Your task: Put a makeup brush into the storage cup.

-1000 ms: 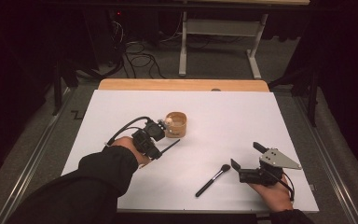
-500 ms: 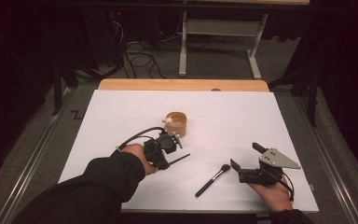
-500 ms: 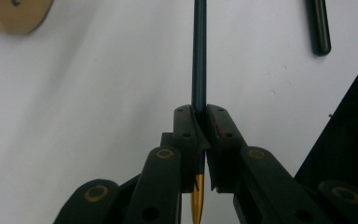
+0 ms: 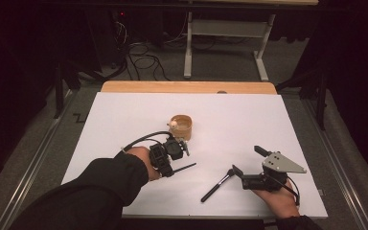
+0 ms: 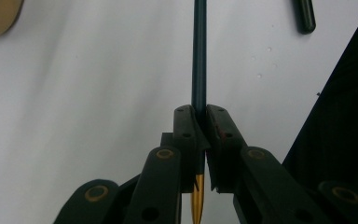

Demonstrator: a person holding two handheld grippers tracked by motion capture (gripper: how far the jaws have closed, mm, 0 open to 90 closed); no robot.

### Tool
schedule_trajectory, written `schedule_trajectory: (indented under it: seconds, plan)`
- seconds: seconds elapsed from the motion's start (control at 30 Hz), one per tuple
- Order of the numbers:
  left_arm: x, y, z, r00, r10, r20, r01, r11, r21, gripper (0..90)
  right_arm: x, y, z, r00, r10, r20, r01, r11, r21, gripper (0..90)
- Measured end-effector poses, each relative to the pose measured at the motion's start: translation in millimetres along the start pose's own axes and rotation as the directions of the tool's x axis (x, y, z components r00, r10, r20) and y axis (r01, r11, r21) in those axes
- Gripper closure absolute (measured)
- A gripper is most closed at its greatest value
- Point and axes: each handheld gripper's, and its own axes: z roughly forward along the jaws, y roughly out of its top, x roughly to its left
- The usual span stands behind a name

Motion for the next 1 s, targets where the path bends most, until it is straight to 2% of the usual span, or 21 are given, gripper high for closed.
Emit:
schedule_trajectory:
  seconds: [0.03,0.13,0.33,0.4,0.7,0.87,0.9,1.0]
  plan:
    - [1.0,-0.7,-1.5,1.0,0.004,0.004,-0.004,1.0,0.001,83.2,2.6,7.9,-0.9,0.9999,-0.002,-0.014,0.002,1.0,-0.018,1.9]
    - [3.6,-3.0,-5.3,0.9999,0.006,0.01,-0.006,0.9999,0.008,83.2,4.4,16.0,-1.7,0.9997,-0.006,-0.022,0.006,1.0,-0.025,2.0]
    - [9.1,-5.9,-15.8,0.9999,0.001,0.013,-0.001,0.9999,-0.014,83.2,7.0,31.0,2.1,0.9992,-0.03,-0.026,0.03,1.0,0.006,1.9]
    - [10.7,-6.2,-19.7,0.9999,-0.001,0.017,0.001,0.9997,-0.025,83.2,5.7,34.8,4.3,0.9991,-0.034,-0.026,0.034,0.999,0.005,1.9]
    - [20.2,-0.7,-30.2,0.9999,0.007,0.008,-0.007,0.9999,-0.015,83.2,-1.3,59.0,15.8,0.9993,-0.032,-0.02,0.032,0.999,0.002,3.1]
    - [23.5,2.5,-23.7,0.9996,0.02,0.018,-0.02,0.9998,-0.005,83.2,0.3,57.9,22.6,0.9985,-0.05,-0.021,0.05,0.999,0.007,4.6]
    - [23.4,3.2,-23.0,0.9996,0.022,0.02,-0.021,0.9998,-0.005,83.2,3.5,54.8,25.9,0.9964,-0.081,-0.025,0.081,0.996,0.021,5.9]
    - [21.3,5.6,-20.5,0.9993,0.027,0.026,-0.027,0.9996,0.001,83.2,7.5,52.0,28.1,0.9938,-0.106,-0.034,0.107,0.994,0.033,7.0]
